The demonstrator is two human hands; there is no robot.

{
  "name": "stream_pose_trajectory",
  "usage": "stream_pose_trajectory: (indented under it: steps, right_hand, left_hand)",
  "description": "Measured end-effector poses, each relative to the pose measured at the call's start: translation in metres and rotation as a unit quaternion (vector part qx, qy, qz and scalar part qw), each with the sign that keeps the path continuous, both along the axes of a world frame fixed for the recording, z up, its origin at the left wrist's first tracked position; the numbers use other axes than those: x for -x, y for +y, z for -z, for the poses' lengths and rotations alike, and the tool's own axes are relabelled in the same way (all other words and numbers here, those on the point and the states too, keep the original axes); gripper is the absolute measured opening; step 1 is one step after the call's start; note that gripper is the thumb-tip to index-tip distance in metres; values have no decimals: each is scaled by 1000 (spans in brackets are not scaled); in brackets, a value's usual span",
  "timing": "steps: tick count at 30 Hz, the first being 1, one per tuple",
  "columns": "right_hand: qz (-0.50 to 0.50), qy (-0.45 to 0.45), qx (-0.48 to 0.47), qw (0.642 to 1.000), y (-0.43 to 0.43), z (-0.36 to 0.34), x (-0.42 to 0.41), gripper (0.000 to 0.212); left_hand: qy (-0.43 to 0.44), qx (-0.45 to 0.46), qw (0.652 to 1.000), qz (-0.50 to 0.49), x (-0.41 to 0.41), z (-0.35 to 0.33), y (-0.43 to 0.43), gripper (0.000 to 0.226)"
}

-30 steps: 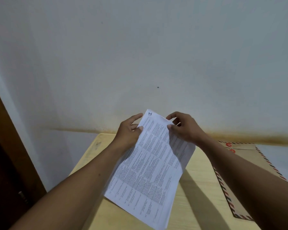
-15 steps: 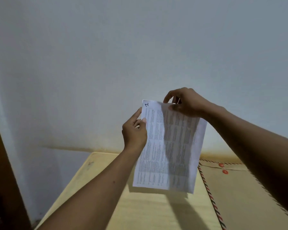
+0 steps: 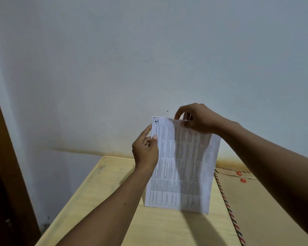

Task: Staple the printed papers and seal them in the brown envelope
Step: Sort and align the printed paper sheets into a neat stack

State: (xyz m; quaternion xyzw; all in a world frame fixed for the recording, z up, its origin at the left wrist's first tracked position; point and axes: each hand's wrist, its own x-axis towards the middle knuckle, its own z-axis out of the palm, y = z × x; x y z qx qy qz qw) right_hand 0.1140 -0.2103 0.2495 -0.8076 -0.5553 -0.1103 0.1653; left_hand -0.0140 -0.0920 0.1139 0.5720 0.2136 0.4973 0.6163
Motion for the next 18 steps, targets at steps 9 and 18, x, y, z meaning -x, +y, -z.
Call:
stream_pose_trajectory:
  steps: [9, 18]
  right_hand:
    - [0, 8, 1, 1000, 0, 2, 1, 26]
    - [-19, -10, -41, 999, 8, 8, 9, 29]
  left_hand:
    - [-23, -11, 1000, 4, 0, 0, -4, 39]
    - [-31, -17, 999, 3, -1, 1, -8, 38]
